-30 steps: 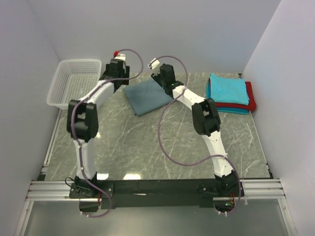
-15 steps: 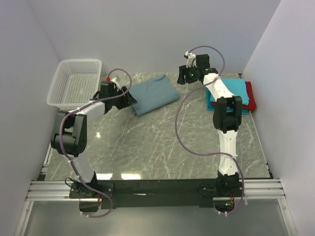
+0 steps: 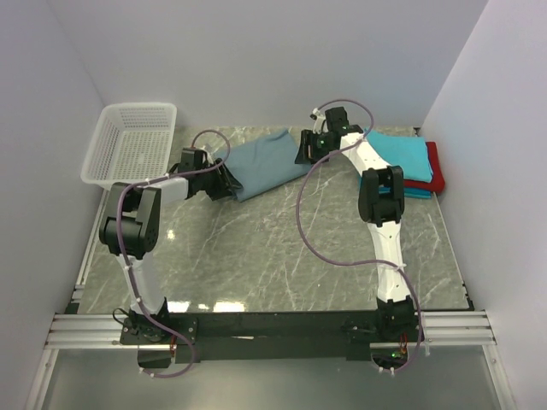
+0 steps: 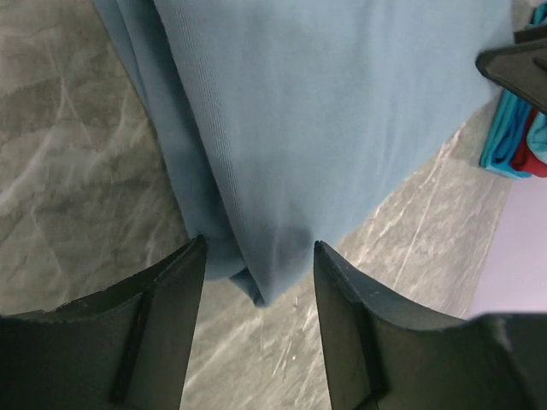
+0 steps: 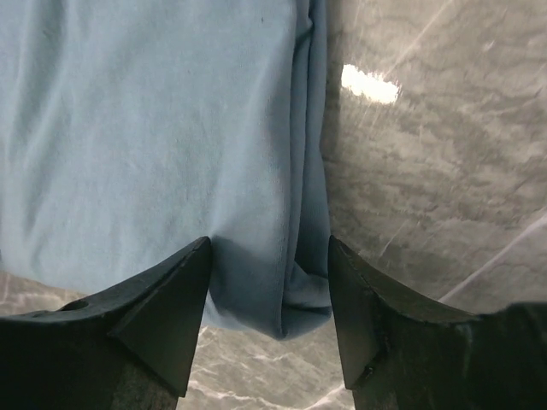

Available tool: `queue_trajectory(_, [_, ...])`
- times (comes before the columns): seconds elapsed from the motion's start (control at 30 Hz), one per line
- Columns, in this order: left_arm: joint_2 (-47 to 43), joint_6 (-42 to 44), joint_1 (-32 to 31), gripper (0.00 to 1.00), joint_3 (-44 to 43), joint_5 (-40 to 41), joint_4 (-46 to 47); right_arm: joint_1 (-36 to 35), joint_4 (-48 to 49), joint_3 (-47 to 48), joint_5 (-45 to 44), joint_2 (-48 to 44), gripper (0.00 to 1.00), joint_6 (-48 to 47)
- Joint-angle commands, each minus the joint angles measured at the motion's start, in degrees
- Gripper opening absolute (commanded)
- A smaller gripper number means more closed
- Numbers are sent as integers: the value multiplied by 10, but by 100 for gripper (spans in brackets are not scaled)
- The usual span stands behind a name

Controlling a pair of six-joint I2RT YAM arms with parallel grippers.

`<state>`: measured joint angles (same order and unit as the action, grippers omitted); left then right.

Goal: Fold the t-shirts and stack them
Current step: Fold the tshirt

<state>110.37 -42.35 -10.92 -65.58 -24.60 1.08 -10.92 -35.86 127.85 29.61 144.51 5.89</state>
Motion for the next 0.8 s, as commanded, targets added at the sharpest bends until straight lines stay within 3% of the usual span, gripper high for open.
queue_trajectory(0.0, [19, -3, -12, 58, -40, 2, -23, 1, -17, 20, 14, 4, 63, 25])
queue_trajectory(0.1, [31, -3, -14, 52, -46, 3, -23, 0, -15, 7, 19, 6, 61, 34])
queue_trajectory(0.2, [32, -4, -14, 28, -38, 3, -16, 1, -4, -9, 12, 2, 61, 44])
queue_trajectory(0.4, [22, -2, -11, 1, -3, -12, 2, 0, -2, -38, 29, 1, 59, 56])
queue_trajectory(0.57, [-2, -9, -11, 1, 47, -32, 33, -6, -1, -120, 40, -51, 45, 42])
queue_trajectory(0.77, [-57, -48, -10, 1, 136, -82, 96, -9, 73, -315, 34, -167, 35, 51])
